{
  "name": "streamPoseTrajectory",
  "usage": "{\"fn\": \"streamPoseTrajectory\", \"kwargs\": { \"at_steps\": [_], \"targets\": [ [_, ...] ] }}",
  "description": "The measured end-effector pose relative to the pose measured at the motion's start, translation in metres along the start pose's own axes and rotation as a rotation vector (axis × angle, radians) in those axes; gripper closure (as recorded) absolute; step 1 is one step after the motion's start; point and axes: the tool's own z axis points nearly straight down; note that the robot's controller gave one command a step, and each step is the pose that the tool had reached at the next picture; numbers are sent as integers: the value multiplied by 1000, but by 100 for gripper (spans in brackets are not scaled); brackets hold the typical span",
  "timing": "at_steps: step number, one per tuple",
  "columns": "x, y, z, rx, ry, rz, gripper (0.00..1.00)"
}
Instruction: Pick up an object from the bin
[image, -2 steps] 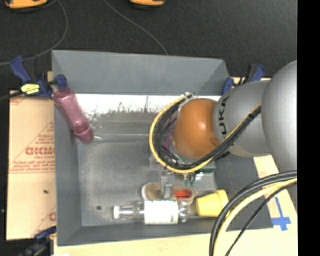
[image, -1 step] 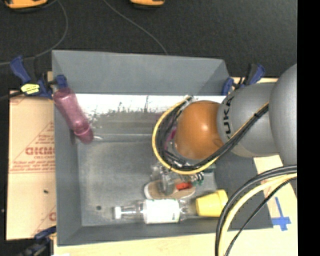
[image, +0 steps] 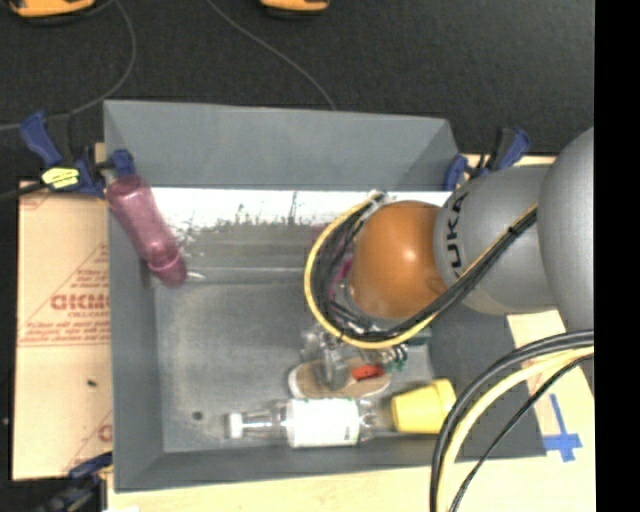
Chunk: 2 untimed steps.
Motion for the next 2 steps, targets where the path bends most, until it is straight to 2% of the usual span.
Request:
{"fn": "streamPoseTrajectory", "kwargs": {
  "at_steps": [1, 2],
  "targets": [
    [-3, 1, -63, 3, -8, 19, 100],
    [6, -5, -140, 0, 2, 24, 100]
  ]
}}
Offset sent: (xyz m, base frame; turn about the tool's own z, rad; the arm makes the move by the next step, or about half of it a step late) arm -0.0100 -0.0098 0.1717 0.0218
